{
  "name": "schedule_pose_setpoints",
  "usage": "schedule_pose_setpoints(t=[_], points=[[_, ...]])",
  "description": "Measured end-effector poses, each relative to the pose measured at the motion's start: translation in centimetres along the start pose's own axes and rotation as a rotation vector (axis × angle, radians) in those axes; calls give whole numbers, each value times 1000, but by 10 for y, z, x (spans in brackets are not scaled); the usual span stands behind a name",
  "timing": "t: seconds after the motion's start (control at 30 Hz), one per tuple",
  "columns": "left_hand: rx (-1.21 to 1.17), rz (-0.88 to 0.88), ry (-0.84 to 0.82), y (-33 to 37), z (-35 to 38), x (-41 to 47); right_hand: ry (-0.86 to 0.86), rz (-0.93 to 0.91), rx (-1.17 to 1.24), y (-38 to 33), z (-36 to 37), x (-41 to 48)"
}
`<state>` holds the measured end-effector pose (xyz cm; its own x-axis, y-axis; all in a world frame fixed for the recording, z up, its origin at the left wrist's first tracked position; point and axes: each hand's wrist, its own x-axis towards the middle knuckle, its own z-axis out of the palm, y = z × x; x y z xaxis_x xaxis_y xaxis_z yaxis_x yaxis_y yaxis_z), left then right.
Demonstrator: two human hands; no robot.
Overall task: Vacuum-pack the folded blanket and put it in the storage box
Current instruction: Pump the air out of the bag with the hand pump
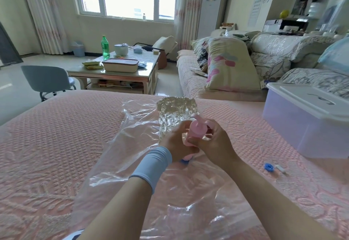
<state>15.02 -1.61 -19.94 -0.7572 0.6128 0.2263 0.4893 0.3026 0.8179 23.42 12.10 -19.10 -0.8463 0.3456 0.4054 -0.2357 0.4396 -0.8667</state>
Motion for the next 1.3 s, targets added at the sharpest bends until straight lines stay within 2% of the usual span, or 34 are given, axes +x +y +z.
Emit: schedule_pose_setpoints(t=[0.1, 0.17, 0.27, 0.37, 0.53, 0.63, 0.73, 0.83, 0.93, 1.03, 1.17, 1.3], points=[[29, 25, -48, -3, 0, 4, -46, -88, 30, -1, -6, 2], [20, 4, 20, -2, 1, 2, -65, -115, 19, -3, -7, 0], [27, -14, 108, 1, 2, 1, -27, -50, -7, -2, -2, -4], [18, -23, 80, 3, 2, -1, 30, 3, -26, 2, -1, -2], [33, 6, -20, -3, -1, 3, -12, -62, -11, 3, -8, -1], [54, -17, 59, 0, 0, 0, -22, -71, -16, 4, -6, -4], [99, -44, 111, 6, 2, -3, 1, 5, -30, 2, 3, -9], [79, -62, 60, 7, 2, -2, 40, 34, -23, 2, 6, -7], [34, -30, -27, 1, 0, 1, 3, -27, -11, 0, 0, -5], [-35, -32, 35, 0, 0, 1, -17, -69, 26, 0, -1, -6], [9, -68, 119, 3, 1, -2, -36, 58, 56, 5, 8, -9], [15, -88, 63, 3, 5, -1, 5, 154, 44, 9, 13, -8]])
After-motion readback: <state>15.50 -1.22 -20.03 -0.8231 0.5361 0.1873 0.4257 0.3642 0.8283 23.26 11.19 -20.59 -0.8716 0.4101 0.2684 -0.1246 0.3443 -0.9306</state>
